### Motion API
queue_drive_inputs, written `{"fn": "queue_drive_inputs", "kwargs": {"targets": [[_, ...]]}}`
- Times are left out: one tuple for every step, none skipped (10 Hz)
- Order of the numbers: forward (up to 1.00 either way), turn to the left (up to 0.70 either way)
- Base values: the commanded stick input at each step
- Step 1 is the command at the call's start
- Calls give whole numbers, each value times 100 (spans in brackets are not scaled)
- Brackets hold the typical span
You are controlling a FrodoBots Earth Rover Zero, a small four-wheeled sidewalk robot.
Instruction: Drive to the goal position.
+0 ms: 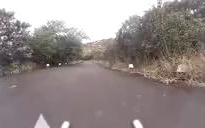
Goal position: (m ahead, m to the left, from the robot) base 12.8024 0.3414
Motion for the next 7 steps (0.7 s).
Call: {"fn": "queue_drive_inputs", "kwargs": {"targets": [[50,0],[50,0],[50,0],[50,0],[50,0],[50,0],[50,0]]}}
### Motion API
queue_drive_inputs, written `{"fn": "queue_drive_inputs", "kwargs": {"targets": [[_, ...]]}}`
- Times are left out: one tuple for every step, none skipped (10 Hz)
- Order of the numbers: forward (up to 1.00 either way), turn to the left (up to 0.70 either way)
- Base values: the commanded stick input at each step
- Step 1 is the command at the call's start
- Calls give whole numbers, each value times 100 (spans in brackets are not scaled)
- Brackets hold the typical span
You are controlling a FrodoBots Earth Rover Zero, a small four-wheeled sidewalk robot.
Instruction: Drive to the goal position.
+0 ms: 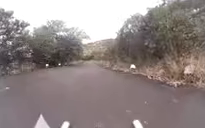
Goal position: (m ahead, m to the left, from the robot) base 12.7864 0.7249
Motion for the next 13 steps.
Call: {"fn": "queue_drive_inputs", "kwargs": {"targets": [[50,0],[50,0],[50,0],[50,0],[50,0],[50,0],[50,0],[50,0],[50,0],[50,0],[50,0],[50,0],[50,0]]}}
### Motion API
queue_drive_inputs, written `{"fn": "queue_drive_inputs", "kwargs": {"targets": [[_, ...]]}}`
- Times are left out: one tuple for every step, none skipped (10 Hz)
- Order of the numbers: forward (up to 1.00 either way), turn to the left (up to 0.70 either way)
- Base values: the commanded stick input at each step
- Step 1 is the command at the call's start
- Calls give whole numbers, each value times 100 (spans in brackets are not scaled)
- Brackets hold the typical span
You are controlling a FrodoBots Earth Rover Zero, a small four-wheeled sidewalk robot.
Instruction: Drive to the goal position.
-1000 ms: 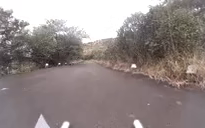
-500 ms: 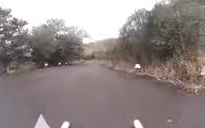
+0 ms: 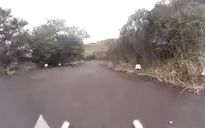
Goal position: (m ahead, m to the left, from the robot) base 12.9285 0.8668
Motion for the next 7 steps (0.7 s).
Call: {"fn": "queue_drive_inputs", "kwargs": {"targets": [[50,0],[50,0],[50,0],[50,0],[50,0],[50,0],[50,-40]]}}
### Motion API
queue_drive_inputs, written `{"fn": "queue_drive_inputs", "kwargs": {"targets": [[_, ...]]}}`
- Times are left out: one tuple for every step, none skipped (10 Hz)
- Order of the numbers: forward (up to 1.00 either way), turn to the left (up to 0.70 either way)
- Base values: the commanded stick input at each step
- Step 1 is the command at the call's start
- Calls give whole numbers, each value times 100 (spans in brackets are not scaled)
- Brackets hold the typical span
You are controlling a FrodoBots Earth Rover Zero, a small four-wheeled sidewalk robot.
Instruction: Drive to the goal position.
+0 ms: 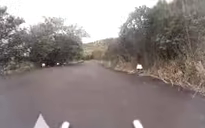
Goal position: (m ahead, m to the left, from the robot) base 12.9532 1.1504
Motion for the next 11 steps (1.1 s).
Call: {"fn": "queue_drive_inputs", "kwargs": {"targets": [[50,-50],[50,-50],[50,-50],[50,-18],[50,0],[50,0],[50,0],[50,0],[50,0],[50,0],[50,0]]}}
